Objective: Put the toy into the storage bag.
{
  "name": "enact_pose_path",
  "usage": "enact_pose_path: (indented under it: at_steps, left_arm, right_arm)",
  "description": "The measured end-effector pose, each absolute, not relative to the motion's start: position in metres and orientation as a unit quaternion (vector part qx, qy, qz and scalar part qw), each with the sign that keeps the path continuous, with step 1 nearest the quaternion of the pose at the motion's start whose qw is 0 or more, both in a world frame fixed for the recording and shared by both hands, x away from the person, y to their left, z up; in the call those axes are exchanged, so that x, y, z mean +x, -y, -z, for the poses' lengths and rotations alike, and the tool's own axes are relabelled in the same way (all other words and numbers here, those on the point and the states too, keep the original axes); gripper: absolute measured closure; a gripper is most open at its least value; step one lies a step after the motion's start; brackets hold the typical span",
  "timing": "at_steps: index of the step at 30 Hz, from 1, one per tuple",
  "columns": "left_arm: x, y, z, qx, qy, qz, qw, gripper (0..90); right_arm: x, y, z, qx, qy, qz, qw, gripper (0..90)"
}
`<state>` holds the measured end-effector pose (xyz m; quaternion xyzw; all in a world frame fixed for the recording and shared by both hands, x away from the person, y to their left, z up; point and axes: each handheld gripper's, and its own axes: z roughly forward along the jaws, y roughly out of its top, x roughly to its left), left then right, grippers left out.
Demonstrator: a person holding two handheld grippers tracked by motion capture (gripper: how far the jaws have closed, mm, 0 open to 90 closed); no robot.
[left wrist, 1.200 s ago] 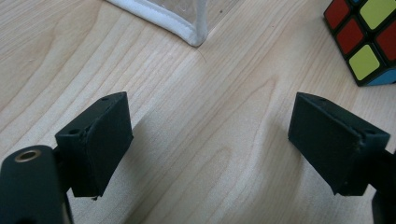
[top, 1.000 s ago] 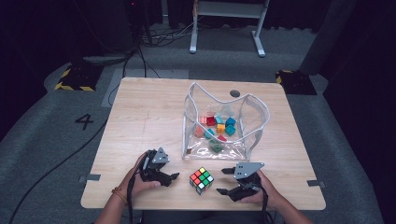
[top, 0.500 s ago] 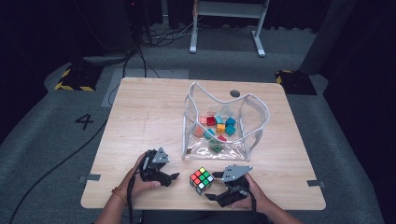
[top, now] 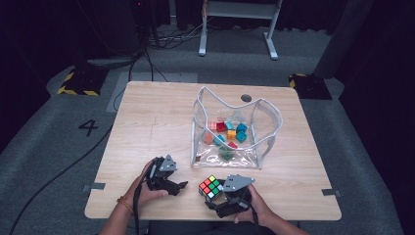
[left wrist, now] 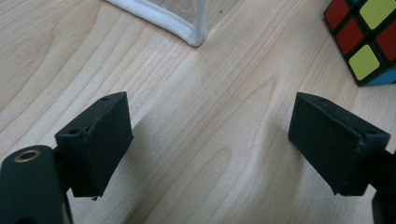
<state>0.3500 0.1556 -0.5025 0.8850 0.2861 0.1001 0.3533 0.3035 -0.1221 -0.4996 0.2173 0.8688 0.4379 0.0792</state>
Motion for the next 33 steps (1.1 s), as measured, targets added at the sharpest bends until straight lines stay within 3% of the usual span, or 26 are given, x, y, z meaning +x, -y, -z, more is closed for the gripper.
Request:
enact_pose_path:
  at_steps: [6, 11, 33]
  left_arm:
    - [0.350, -0.155, 0.503, 0.885, -0.287, -0.097, 0.354, 13.6]
    - [0.350, -0.156, 0.503, 0.887, -0.284, -0.097, 0.352, 13.6]
    - [0.350, -0.155, 0.503, 0.886, -0.285, -0.098, 0.352, 13.6]
  right_arm:
    - [0.311, 0.119, 0.499, 0.202, -0.865, -0.453, 0.073, 25.4]
    - [0.313, 0.121, 0.499, 0.192, -0.864, -0.454, 0.100, 33.8]
    - [0.334, 0.179, 0.494, 0.187, -0.875, -0.437, 0.094, 34.5]
